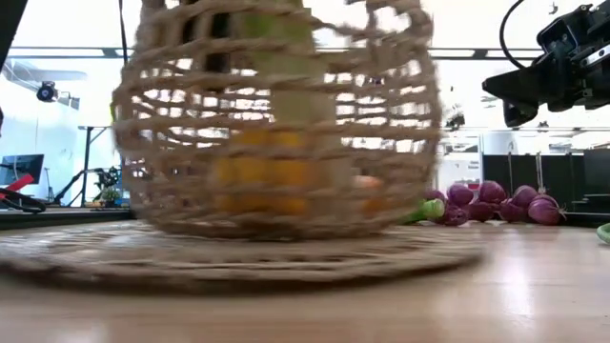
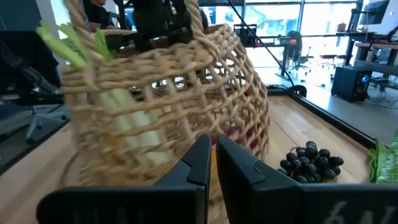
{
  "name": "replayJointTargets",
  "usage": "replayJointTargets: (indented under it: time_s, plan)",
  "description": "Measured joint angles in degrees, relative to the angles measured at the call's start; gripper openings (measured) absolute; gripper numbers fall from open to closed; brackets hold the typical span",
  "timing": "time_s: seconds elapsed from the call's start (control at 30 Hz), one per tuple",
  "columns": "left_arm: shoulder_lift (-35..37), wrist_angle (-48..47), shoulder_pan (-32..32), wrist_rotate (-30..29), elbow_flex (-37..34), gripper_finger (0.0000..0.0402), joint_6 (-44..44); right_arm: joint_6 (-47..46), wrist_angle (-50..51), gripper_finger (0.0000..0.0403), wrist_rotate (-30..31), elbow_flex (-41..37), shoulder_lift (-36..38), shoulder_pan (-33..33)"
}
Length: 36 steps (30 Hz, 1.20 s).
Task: Build produce basket
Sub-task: Adjust the basket, then put the black grapes into the basket
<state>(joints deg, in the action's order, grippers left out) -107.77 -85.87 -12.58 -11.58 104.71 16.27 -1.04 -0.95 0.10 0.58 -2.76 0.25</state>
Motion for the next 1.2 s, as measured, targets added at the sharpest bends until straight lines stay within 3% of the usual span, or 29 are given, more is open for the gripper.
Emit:
replayJointTargets:
  time_s: [0.07,0.23,0.47,0.63,0.8,1.03,1.2]
  plan:
    - [0.0,-4.2,0.0,-1.1,-0.1,0.0074,0.2,0.1,0.0,0.0018,0.0,0.0,0.0,0.0]
    - [2.1,-4.0,0.0,-2.2,-3.8,0.0074,-0.2,0.1,0.0,0.0018,0.0,0.0,0.0,0.0]
    - [11.0,-3.8,1.0,-7.0,-14.0,0.0074,1.1,0.0,0.0,0.0018,0.0,0.0,0.0,0.0]
    - [18.5,0.3,1.8,-6.9,-18.5,0.0074,5.1,0.0,0.0,0.0018,0.0,0.0,0.0,0.0]
    - [23.0,11.7,1.2,-4.4,-17.7,0.0074,5.2,0.0,0.1,0.0018,0.0,0.0,0.0,0.0]
    - [24.4,40.6,0.6,-3.3,-14.8,0.0074,-5.0,0.1,0.1,0.0018,0.0,0.0,0.0,0.0]
    - [23.5,52.8,1.0,-2.2,-14.9,0.0074,-9.9,0.1,0.1,0.0018,0.0,0.0,0.0,0.0]
